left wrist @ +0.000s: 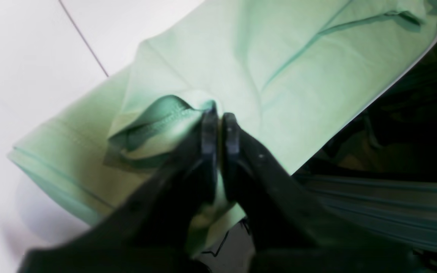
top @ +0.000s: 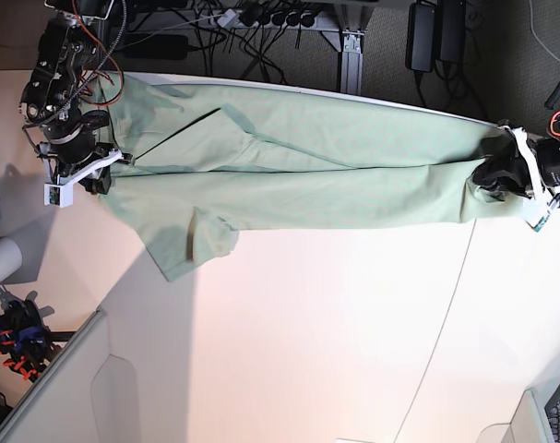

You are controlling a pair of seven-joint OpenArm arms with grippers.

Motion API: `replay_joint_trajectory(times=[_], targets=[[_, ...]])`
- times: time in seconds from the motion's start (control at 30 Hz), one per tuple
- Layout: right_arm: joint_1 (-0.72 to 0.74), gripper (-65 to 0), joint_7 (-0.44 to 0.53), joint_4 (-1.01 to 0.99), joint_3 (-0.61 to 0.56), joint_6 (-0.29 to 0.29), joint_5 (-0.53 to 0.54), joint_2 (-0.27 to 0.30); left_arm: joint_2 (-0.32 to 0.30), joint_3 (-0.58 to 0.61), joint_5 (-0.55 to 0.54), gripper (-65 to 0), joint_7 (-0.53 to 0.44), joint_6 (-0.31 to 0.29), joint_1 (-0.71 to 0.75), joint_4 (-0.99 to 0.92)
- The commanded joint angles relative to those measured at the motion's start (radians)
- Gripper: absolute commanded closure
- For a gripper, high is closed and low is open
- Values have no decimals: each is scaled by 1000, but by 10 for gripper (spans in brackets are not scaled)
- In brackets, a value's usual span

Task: Fold the T-shirt properly
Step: 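Fold the hem half over onto the collar half with both grippers, then regrasp the folded edge with the right gripper and tuck the sleeve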

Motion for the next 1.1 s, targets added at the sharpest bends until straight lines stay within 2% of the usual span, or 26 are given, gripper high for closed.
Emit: replay_joint_trajectory(times=[0.0,0.07,0.13,0.27,0.47,0.57,0.83,1.07], targets=[[13,-233,27,12,11,-3,11,20,-16,-8,-20,-139,-21,-14,-6,14],[13,-347,37,12,11,-3,21,20,-16,-8,-20,-210,-42,-14,-5,14],[16,-378,55,13,11,-3,31,20,-16,-8,-20,-260,-62,-14,-6,14],[51,-378,67,13,15,-3,52,20,-16,-8,-16,-272,-63,-14,-5,14],[182,-378,59,2,14,-3,50,15,-16,-8,-13,-272,-63,-14,-2,14],[277,-378,57,-89,1,-3,50,-1,-16,-8,-13,-272,-64,-14,-3,14],[496,-378,95,-483,-152,0,-17,-47,-16,-8,-13,-272,-98,-14,0,14],[510,-377,97,-514,-259,1,-19,-87,-16,-8,-13,-272,-99,-14,0,14]])
